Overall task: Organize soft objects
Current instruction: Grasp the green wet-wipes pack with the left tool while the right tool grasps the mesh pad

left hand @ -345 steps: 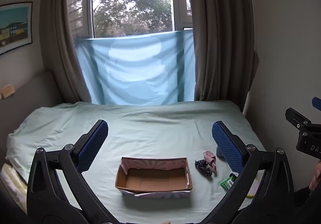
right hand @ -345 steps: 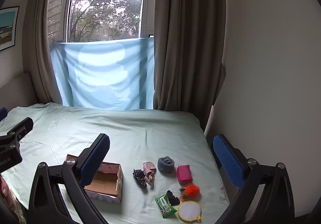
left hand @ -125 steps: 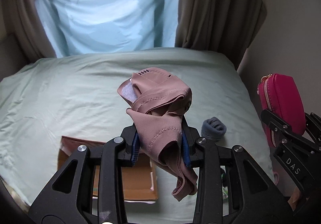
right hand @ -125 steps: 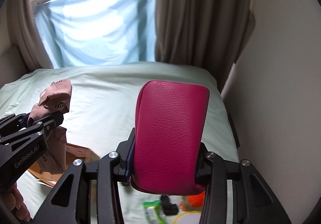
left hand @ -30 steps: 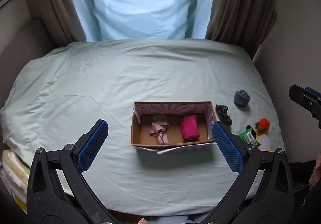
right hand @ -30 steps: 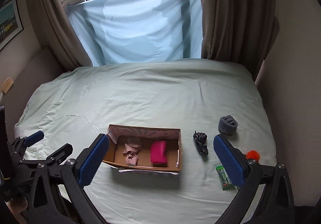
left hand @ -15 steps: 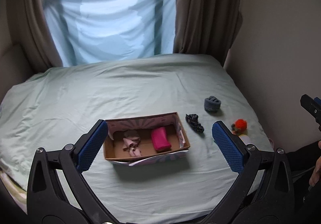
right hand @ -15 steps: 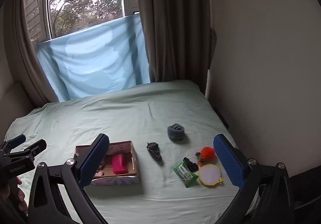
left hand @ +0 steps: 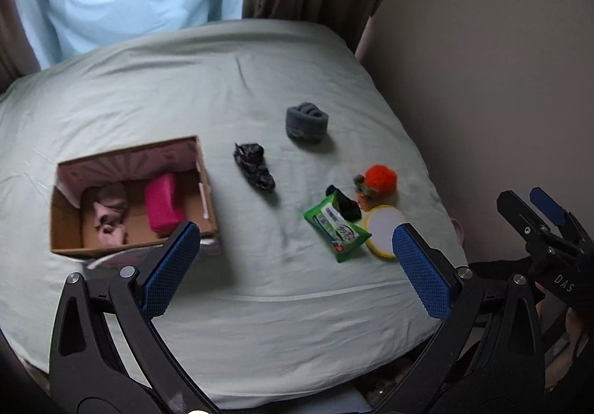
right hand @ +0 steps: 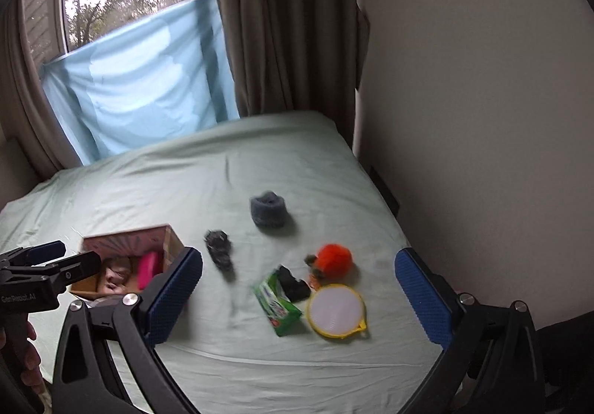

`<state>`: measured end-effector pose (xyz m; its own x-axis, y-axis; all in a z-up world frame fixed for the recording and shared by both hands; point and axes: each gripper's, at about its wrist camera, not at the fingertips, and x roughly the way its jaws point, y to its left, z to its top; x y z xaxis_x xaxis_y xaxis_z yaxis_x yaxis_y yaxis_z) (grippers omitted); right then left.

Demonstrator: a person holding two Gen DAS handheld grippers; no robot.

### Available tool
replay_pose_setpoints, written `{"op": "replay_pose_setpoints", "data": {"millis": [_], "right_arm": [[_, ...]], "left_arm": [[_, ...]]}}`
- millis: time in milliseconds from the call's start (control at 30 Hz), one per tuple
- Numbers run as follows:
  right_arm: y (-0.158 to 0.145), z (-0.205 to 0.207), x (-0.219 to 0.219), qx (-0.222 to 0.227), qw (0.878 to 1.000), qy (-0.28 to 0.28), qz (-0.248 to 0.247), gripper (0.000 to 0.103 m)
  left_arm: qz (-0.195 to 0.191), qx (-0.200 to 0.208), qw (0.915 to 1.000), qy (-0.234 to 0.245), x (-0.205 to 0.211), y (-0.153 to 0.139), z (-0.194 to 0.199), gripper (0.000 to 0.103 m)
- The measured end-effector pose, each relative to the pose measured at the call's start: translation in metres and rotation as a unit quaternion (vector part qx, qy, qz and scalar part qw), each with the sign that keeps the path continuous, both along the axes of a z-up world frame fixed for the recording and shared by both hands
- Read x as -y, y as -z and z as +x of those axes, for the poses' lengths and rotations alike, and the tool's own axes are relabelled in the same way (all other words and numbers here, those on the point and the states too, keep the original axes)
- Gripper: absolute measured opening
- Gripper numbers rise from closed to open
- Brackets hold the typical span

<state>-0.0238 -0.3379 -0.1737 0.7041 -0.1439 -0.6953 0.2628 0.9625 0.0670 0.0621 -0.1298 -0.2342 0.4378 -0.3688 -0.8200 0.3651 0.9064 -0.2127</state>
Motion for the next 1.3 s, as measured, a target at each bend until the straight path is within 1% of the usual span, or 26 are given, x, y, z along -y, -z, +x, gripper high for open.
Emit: {"op": "replay_pose_setpoints", "data": {"millis": [67, 167, 300, 400, 500, 667, 800, 867, 1033, 1100, 1200, 1300], "right_arm": [[0.028, 0.004, 0.018, -0.014, 1.000, 0.003, 0.009, 0.103], [0.071, 0.010, 0.041, -0.036, 0.999, 0.007, 0.016, 0.103], [0.127, 0.019, 0.062, -0.060, 0.998, 0.003, 0.021, 0.103], [0.166, 0.028, 0.070, -0.079, 0.997, -0.007, 0.016, 0.103], [0.200, 0.035, 0.075, -0.083, 0.996, -0.017, 0.011, 0.103], [0.244, 0.046, 0.077, -0.094, 0.995, -0.039, 0.014, 0.103], [0.267, 0.055, 0.072, -0.099, 0.993, -0.060, 0.009, 0.103], [0.274, 0.060, 0.069, -0.102, 0.992, -0.068, 0.010, 0.103], [0.286, 0.070, 0.066, -0.114, 0.990, -0.080, 0.011, 0.103], [0.290, 0.073, 0.068, -0.118, 0.990, -0.079, 0.015, 0.100], [0.293, 0.076, 0.070, -0.121, 0.989, -0.079, 0.018, 0.099], [0.295, 0.079, 0.069, -0.126, 0.989, -0.082, 0.011, 0.097]], "left_arm": [[-0.007, -0.032, 0.9995, 0.005, 0.020, 0.031, 0.008, 0.103], [-0.034, -0.082, 0.9961, -0.001, 0.043, 0.077, 0.020, 0.103], [-0.055, -0.122, 0.9908, -0.022, 0.064, 0.131, 0.037, 0.102], [-0.054, -0.135, 0.9888, -0.034, 0.077, 0.162, 0.052, 0.101], [-0.056, -0.151, 0.9861, -0.041, 0.090, 0.191, 0.065, 0.097], [-0.054, -0.174, 0.9822, -0.046, 0.106, 0.225, 0.078, 0.087], [-0.053, -0.188, 0.9800, -0.041, 0.119, 0.247, 0.083, 0.081], [-0.051, -0.196, 0.9785, -0.039, 0.124, 0.255, 0.084, 0.075], [-0.055, -0.214, 0.9748, -0.032, 0.132, 0.272, 0.086, 0.070], [-0.052, -0.215, 0.9747, -0.030, 0.135, 0.276, 0.087, 0.068], [-0.044, -0.211, 0.9762, -0.025, 0.138, 0.278, 0.085, 0.066], [-0.039, -0.204, 0.9779, -0.022, 0.137, 0.277, 0.083, 0.061]]}}
